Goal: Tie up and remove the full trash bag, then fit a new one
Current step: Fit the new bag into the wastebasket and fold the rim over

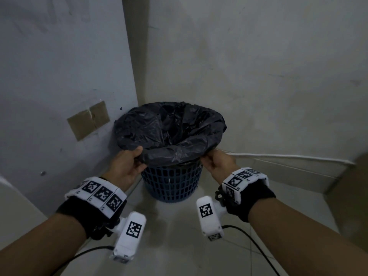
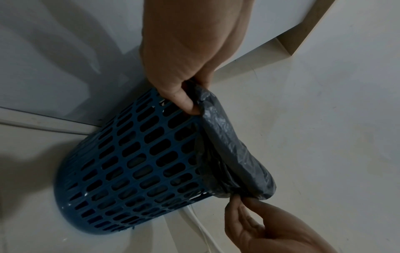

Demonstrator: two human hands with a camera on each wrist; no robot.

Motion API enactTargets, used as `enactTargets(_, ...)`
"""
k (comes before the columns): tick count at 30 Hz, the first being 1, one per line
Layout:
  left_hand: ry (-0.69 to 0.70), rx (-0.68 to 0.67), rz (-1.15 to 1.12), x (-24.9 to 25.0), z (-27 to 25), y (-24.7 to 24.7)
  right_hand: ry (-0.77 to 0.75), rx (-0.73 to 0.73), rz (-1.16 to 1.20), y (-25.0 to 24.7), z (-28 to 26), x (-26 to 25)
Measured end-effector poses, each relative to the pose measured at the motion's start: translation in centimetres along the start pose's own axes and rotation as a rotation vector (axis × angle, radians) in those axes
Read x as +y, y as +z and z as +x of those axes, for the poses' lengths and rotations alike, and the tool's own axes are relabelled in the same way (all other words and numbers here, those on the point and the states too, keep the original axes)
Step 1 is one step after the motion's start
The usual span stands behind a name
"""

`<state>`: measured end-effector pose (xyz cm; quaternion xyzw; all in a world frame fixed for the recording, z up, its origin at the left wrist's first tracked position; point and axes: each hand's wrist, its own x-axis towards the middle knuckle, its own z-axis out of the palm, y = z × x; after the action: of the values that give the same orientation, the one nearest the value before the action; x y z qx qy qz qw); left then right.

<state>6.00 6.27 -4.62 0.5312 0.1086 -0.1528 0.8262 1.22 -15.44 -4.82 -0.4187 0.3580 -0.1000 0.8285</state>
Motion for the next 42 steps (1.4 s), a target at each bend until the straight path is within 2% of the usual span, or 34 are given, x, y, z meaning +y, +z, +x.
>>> enactTargets(2, -0.008, 0.012, -0.005, 0.2, -0.1, 0.0, -0.008, -0.003, 0.063, -0.1, -0.3, -0.4)
enactTargets(4, -0.013, 0.009, 0.007, 0.4, -0.2, 0.0, -0.001, -0.074, 0.143, -0.3, -0.7, -1.0)
enactTargets(8, 0.003, 0.003, 0.037, 0.6, -0.6, 0.0, 0.038, -0.19, -0.042, 0.5, -1.5, -2.2)
enactTargets(10, 0.025, 0.022, 0.036, 0.7, -1.0, 0.0, 0.054, -0.177, -0.121, 0.9, -1.3, -2.1)
enactTargets(14, 0.033, 0.024, -0.047, 0.8, -2.6, 0.7, 0.023, -0.118, -0.132, 1.6, -1.3, -1.5)
enactTargets(19, -0.097, 0.056, -0.081, -1.1, -5.6, 3.2, -0.031, -0.072, -0.143, 2.3, -1.6, -0.8)
enactTargets(24, -0.157, 0.041, -0.129, -1.5, -7.0, 6.1, -0.025, -0.116, -0.156, 2.3, -2.8, -0.4)
enactTargets(30, -0.258, 0.145, -0.054, -1.3, -5.5, 5.1, -0.042, -0.114, -0.143, 2.3, -2.8, 0.3)
enactTargets(32, -0.272, 0.144, -0.124, -1.1, -5.2, 4.7, -0.053, -0.118, -0.13, 2.3, -2.6, 0.4)
enactTargets(36, -0.237, 0.058, -0.298, -0.5, -4.8, 4.5, -0.066, -0.149, -0.118, 2.4, -2.4, 0.9)
enactTargets(42, -0.148, 0.02, -0.37, -1.0, -3.9, 4.2, -0.06, -0.194, -0.075, 2.4, -2.5, 1.5)
